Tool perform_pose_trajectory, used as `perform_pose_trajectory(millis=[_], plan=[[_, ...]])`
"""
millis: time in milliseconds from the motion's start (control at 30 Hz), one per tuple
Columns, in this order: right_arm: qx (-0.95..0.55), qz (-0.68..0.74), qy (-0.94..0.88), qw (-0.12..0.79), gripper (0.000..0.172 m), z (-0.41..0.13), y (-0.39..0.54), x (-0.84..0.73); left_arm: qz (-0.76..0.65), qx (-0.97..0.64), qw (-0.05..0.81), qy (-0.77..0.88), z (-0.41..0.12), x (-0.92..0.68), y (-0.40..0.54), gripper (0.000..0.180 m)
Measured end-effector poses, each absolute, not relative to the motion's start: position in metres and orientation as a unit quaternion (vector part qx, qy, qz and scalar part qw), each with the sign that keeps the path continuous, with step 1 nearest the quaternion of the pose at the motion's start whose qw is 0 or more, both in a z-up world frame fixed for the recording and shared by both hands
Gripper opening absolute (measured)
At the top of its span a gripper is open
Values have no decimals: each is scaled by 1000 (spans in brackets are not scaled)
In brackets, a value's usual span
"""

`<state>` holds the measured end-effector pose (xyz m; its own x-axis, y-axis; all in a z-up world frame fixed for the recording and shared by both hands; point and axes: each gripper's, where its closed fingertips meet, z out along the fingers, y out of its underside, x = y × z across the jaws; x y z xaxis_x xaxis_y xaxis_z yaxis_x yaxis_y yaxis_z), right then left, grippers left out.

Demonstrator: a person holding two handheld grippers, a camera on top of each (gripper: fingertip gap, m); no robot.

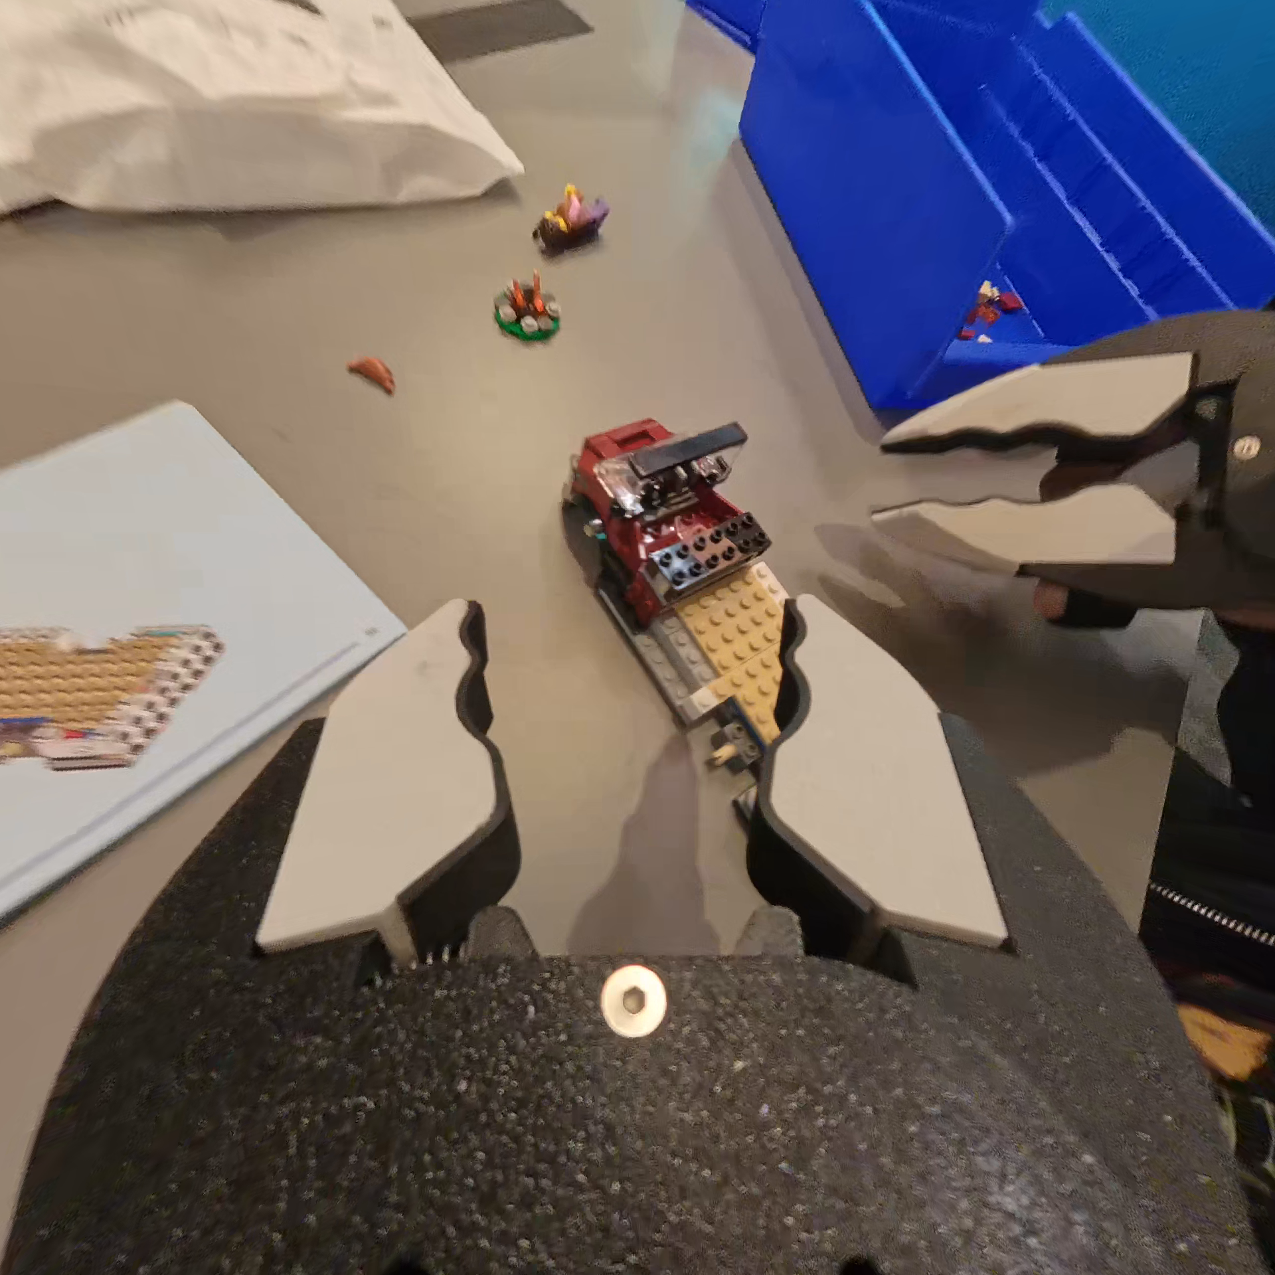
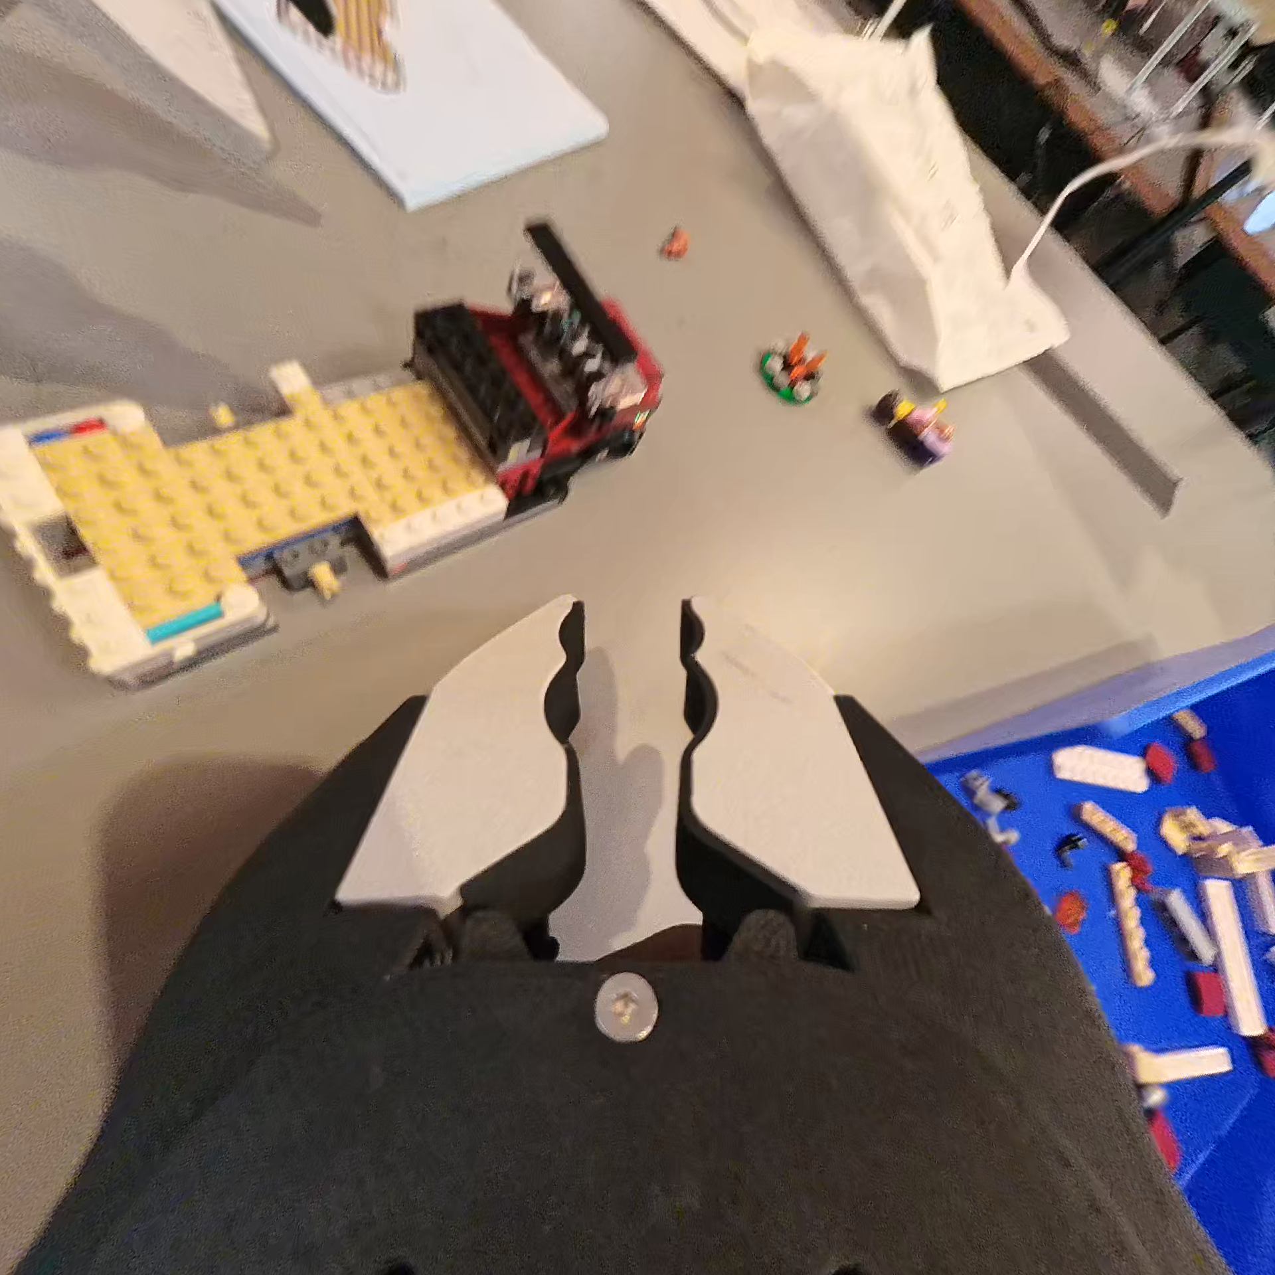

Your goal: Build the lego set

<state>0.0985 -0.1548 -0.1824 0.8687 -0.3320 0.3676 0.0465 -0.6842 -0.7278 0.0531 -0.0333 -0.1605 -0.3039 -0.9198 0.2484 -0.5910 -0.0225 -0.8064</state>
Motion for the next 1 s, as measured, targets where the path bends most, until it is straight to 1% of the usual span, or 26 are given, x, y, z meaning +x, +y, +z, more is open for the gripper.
perform_pose_trajectory(millis=[167, 233, 267, 333, 433, 533, 600, 700, 800, 900, 1000], plan=[[-855, -271, 46, 440, 27, -125, -114, 113, -464, -509, 210, 694, -134, 62, 19, 85], [-840, -286, 26, 460, 27, -102, -92, 124, -451, -491, 207, 716, -133, 70, 37, 89], [-835, -288, 18, 469, 27, -94, -79, 131, -446, -480, 204, 727, -133, 75, 44, 95], [-832, -280, 4, 480, 27, -86, -52, 145, -436, -449, 190, 756, -136, 83, 49, 96], [-832, -256, 8, 493, 28, -94, -10, 171, -413, -417, 156, 794, -151, 98, 52, 102], [-832, -207, 37, 513, 32, -118, 19, 189, -389, -407, 125, 817, -168, 110, 56, 107], [-844, -173, 37, 507, 37, -143, 26, 192, -370, -402, 115, 829, -177, 119, 58, 111], [-840, -139, 37, 523, 36, -163, 30, 191, -353, -385, 101, 847, -186, 131, 58, 112], [-839, -128, 17, 528, 37, -172, 35, 188, -336, -385, 93, 854, -197, 145, 65, 112], [-838, -103, 18, 535, 38, -174, 40, 190, -366, -395, 75, 840, -203, 157, 66, 112], [-831, -86, 39, 548, 36, -170, 40, 196, -384, -408, 49, 827, -207, 161, 64, 110]])
